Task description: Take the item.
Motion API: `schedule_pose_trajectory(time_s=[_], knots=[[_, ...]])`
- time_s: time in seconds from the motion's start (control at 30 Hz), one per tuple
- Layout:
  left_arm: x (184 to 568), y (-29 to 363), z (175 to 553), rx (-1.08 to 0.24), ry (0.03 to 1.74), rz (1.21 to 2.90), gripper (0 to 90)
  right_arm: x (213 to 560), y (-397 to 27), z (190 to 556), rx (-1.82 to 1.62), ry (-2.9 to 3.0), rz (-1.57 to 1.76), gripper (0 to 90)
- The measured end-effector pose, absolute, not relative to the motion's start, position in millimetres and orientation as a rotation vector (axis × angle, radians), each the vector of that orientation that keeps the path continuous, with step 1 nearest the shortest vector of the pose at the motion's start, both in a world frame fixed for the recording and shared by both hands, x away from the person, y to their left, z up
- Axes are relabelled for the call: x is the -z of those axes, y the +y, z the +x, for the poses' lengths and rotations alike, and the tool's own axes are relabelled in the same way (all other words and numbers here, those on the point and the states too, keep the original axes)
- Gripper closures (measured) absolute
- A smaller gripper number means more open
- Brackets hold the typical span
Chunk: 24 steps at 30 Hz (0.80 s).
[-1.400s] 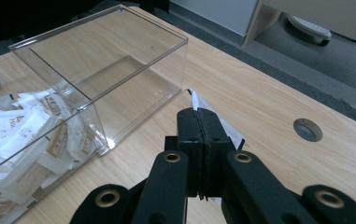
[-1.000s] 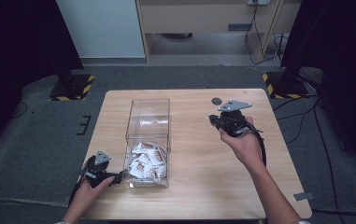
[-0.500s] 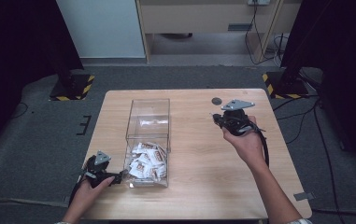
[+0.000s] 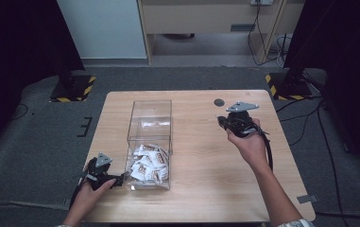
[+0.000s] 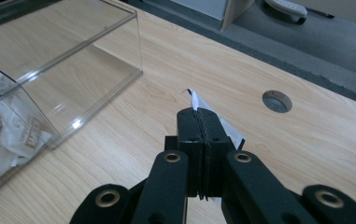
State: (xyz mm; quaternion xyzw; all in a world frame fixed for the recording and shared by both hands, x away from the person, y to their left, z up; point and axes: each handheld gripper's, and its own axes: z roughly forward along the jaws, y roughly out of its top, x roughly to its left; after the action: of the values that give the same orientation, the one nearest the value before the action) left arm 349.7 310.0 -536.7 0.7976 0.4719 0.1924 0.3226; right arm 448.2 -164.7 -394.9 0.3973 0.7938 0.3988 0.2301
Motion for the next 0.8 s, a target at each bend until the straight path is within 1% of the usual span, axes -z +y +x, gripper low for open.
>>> schedule_pose_trajectory(time_s=[0.37, 0.8], knots=[[536.7, 310.0, 349.6, -0.505, 1.239, 2.094, 0.0, 417.3, -175.0, 454.5, -1.078, 2.181, 1.158, 89.1], [536.7, 310.0, 349.6, -0.505, 1.239, 2.094, 0.0, 438.6, -173.1, 456.8, -1.056, 2.206, 1.187, 88.9]])
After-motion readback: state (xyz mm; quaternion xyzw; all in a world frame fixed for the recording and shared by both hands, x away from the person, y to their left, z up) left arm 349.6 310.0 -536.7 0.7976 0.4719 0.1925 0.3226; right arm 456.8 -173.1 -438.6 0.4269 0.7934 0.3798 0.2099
